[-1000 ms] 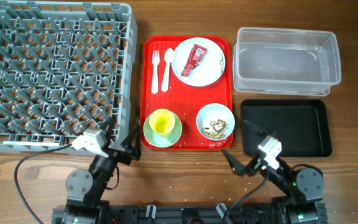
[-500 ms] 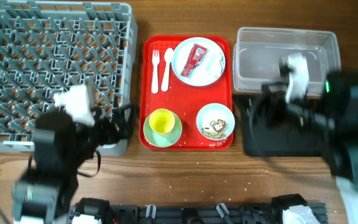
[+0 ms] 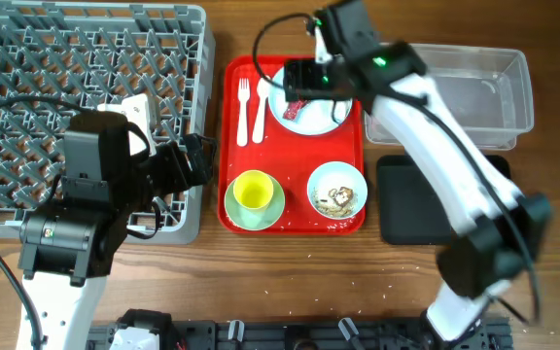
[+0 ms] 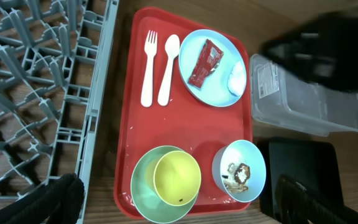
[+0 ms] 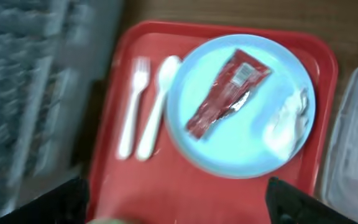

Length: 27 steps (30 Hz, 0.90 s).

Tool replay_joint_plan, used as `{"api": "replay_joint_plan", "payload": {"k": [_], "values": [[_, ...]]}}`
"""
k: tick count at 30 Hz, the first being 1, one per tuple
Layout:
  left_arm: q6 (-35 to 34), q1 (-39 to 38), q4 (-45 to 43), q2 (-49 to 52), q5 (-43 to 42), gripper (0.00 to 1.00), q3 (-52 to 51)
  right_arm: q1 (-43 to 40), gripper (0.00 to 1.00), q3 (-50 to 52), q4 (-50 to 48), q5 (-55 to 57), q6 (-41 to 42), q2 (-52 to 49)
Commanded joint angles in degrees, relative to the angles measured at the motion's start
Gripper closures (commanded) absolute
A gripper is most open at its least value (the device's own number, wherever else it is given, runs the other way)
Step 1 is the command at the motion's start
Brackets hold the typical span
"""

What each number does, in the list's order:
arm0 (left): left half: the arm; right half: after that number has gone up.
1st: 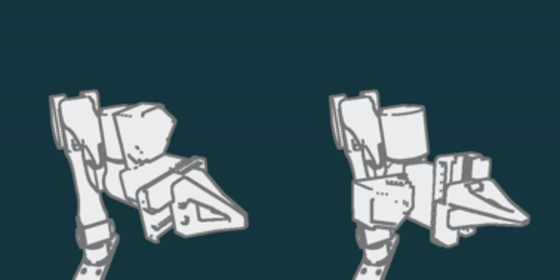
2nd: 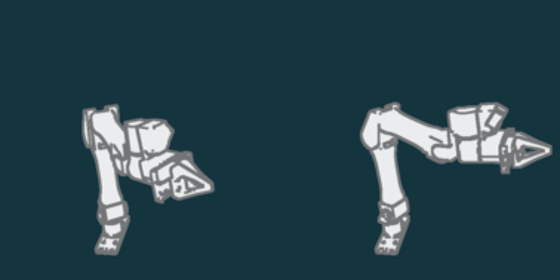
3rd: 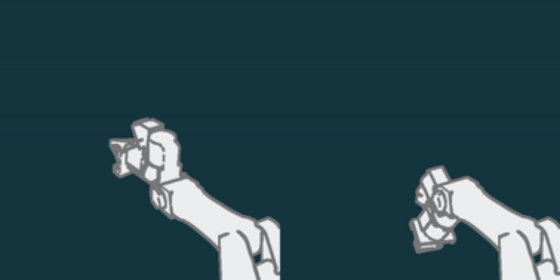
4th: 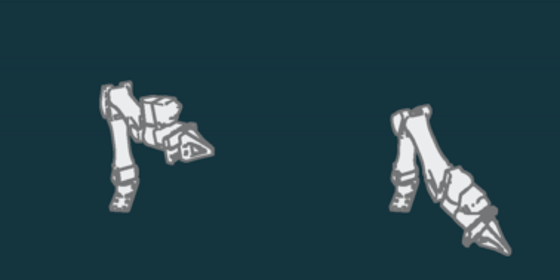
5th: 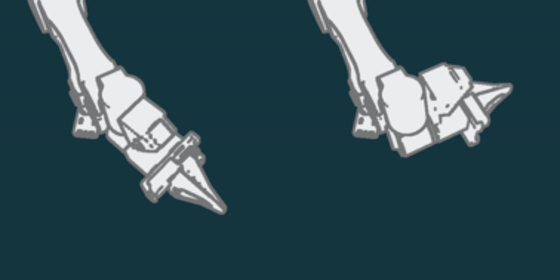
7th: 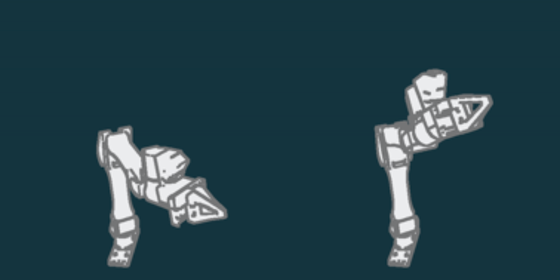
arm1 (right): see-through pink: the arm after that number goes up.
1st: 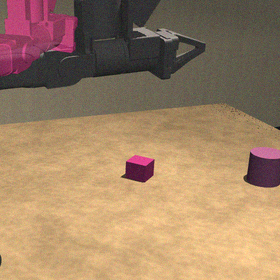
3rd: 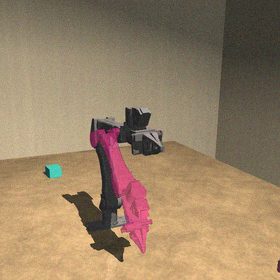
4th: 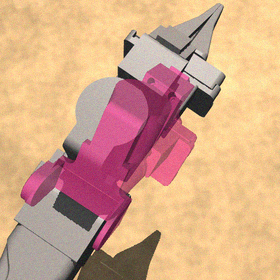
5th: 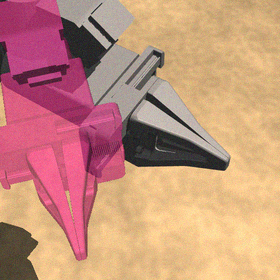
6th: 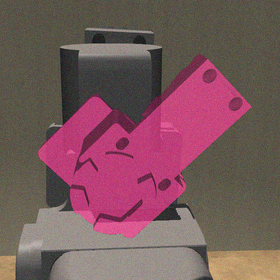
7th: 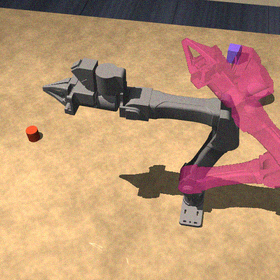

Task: Sort waste into correct bins and load items into the dishwasher rack
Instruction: 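Grasp the red ketchup packet with the right gripper, carry to clear bin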

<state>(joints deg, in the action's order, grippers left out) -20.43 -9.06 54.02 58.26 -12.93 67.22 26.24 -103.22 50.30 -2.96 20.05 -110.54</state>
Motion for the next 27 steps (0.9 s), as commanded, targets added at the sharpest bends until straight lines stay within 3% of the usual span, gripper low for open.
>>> {"api": "replay_joint_plan", "payload": {"k": [1,5,11,13,15,16,23,27], "values": [[0.5,-0.3,-0.1,0.0,0.4,0.0,1.3,-0.5,0.16,-2.1,-6.1,4.3,3.7,-10.1],[0.5,-0.3,-0.1,0.0,0.4,0.0,1.3,-0.5,0.33,-2.1,-12.9,5.7,7.3,-18.1],[0.5,-0.3,-0.1,0.0,0.4,0.0,1.3,-0.5,0.43,-2.1,-15.5,8.8,11.6,-25.5],[0.5,-0.3,-0.2,0.0,0.3,0.0,1.3,-0.5,0.61,-2.1,-14.8,9.0,11.8,-27.0],[0.5,-0.3,-0.1,0.0,0.3,0.0,1.3,-0.5,0.9,-2.1,-13.5,9.0,11.9,-27.1],[0.5,-0.3,-0.1,0.0,0.4,0.0,1.3,-0.5,0.96,-2.1,-12.6,9.0,11.9,-26.4],[0.5,-0.3,-0.1,0.0,0.3,0.0,1.3,-2.2,0.96,-2.1,-6.7,9.0,10.2,-5.4],[0.5,-0.3,-0.1,0.0,0.4,0.0,1.3,-10.1,0.96,-2.1,-2.3,12.2,6.3,3.0]]}}
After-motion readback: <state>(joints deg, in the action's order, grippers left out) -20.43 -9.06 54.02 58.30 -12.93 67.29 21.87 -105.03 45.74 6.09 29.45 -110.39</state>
